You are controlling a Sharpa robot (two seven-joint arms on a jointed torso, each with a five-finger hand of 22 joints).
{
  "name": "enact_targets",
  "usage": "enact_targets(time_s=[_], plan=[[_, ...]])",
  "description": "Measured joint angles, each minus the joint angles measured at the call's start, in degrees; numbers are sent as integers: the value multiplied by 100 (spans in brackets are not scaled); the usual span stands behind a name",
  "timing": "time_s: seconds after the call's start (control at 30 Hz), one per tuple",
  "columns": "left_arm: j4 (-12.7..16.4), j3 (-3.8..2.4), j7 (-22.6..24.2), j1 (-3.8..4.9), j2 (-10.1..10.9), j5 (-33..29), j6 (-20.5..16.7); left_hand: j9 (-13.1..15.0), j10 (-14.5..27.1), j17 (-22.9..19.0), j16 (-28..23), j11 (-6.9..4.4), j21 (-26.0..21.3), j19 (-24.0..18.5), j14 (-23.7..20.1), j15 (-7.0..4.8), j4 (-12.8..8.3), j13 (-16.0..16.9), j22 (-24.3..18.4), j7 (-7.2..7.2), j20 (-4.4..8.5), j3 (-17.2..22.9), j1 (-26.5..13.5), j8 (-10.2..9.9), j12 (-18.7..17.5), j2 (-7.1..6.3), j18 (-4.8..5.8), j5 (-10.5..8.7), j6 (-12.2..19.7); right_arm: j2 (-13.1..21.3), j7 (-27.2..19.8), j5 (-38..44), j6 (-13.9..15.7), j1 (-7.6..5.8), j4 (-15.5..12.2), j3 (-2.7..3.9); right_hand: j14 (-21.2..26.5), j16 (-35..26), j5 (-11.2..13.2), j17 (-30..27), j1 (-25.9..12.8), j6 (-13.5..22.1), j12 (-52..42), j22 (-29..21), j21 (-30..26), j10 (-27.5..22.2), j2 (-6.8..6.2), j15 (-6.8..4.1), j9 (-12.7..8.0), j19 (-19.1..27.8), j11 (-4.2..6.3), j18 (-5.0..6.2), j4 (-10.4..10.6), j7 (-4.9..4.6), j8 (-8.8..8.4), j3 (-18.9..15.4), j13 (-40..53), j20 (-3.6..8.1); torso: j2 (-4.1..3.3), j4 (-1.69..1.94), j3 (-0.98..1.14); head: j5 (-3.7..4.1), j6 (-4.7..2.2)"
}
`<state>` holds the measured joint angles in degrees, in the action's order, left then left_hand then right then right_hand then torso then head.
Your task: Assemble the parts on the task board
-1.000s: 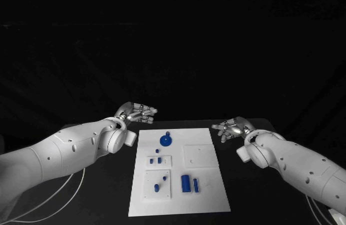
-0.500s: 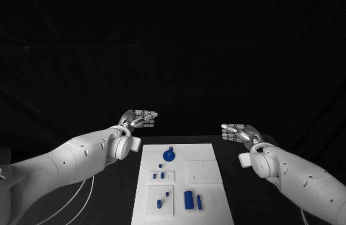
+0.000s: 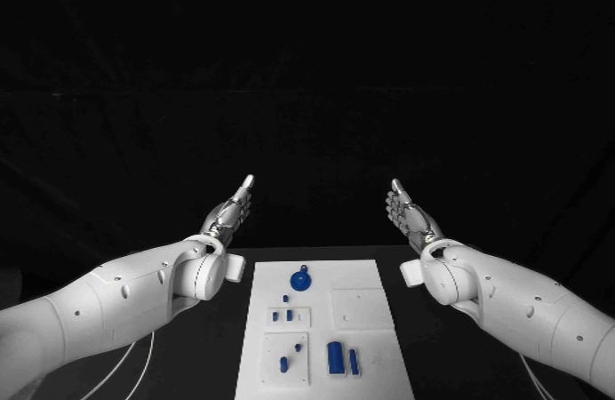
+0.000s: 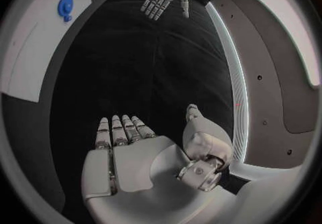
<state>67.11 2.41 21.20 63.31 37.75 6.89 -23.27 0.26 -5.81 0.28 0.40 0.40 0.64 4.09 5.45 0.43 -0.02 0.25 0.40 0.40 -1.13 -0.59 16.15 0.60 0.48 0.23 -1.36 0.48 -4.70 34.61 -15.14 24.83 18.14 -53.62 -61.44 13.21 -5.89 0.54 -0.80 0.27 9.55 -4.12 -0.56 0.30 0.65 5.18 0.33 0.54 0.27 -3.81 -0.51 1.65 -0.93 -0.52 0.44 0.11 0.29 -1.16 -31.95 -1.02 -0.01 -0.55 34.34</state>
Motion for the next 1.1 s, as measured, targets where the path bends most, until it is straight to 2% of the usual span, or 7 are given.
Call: enact_targets(time_s=[0.1,0.3,0.4,0.43,0.53,0.7,1.1], plan=[[578,-61,95,-84,182,-90,-319,-8,226,-5,-1,-19,-23,-156,-217,-16,0,-4,-13,-15,45,0,-633,-21,0,-8,8,0,185,204,-165,-315,326,-139,-569,-281,230,-17,14,-6,-381,163,22,-8,-24,-205,-13,-22,-9,143,20,-2,23,20,0,-9,-10,52,41,51,0,38,2],[1612,-168,330,-226,492,-300,-1012,-16,420,-15,-1,-30,-23,-297,-402,-27,1,-14,-26,-27,87,31,-1234,-21,-21,-15,7,-21,345,617,-562,-1063,1106,-399,-1715,-835,499,-23,40,-15,-813,337,22,-18,-36,-443,-25,-57,-17,315,36,-85,54,41,-15,-8,-18,111,69,92,0,54,3],[1912,-200,429,-265,588,-388,-1286,-18,511,-17,-1,-35,-33,-342,-470,-41,1,-17,-30,-40,102,31,-1454,-21,-21,-18,21,-21,399,763,-741,-1393,1450,-495,-2139,-1024,561,-23,40,-19,-924,391,22,-23,-45,-497,-33,-54,-20,351,52,-85,54,54,-24,-8,-22,116,73,97,0,55,3],[2015,-212,468,-279,619,-422,-1394,-19,551,-21,-1,-40,-44,-380,-516,-47,1,-18,-32,-41,105,31,-1566,-21,-21,-20,95,-21,441,816,-816,-1529,1592,-530,-2293,-1094,561,-23,40,-20,-924,391,22,-24,-45,-497,-33,-53,-20,351,52,-85,54,54,-24,-8,-23,116,74,99,0,55,3],[2195,-228,554,-305,676,-504,-1617,-21,551,-23,-1,-40,-44,-388,-525,-42,1,-19,-33,-41,113,31,-1576,-21,-21,-22,95,-21,441,920,-977,-1828,1904,-596,-2589,-1225,562,-23,40,-22,-924,391,22,-25,-45,-497,-33,-53,-22,351,52,-85,54,54,-24,-8,-24,116,76,100,1,55,3],[2264,-234,647,-313,696,-590,-1832,-22,551,-23,-1,-40,-44,-388,-525,-42,1,-20,-35,-41,113,31,-1575,-21,-21,-22,94,-21,441,999,-1159,-2167,2257,-648,-2818,-1319,562,-23,40,-22,-924,391,21,-25,-45,-496,-33,-52,-22,351,52,-84,54,54,-24,-8,-24,116,76,101,1,55,3],[2267,-235,727,-314,697,-671,-2000,-20,551,-23,-1,-39,-44,-387,-525,-42,1,-19,-35,-41,113,31,-1574,-21,-21,-20,94,-21,441,1006,-1322,-2432,2532,-653,-2840,-1322,562,-22,60,-21,-924,391,21,-24,-45,-496,-33,-52,-21,351,52,-84,54,54,-23,-8,-23,116,77,102,2,55,3]])
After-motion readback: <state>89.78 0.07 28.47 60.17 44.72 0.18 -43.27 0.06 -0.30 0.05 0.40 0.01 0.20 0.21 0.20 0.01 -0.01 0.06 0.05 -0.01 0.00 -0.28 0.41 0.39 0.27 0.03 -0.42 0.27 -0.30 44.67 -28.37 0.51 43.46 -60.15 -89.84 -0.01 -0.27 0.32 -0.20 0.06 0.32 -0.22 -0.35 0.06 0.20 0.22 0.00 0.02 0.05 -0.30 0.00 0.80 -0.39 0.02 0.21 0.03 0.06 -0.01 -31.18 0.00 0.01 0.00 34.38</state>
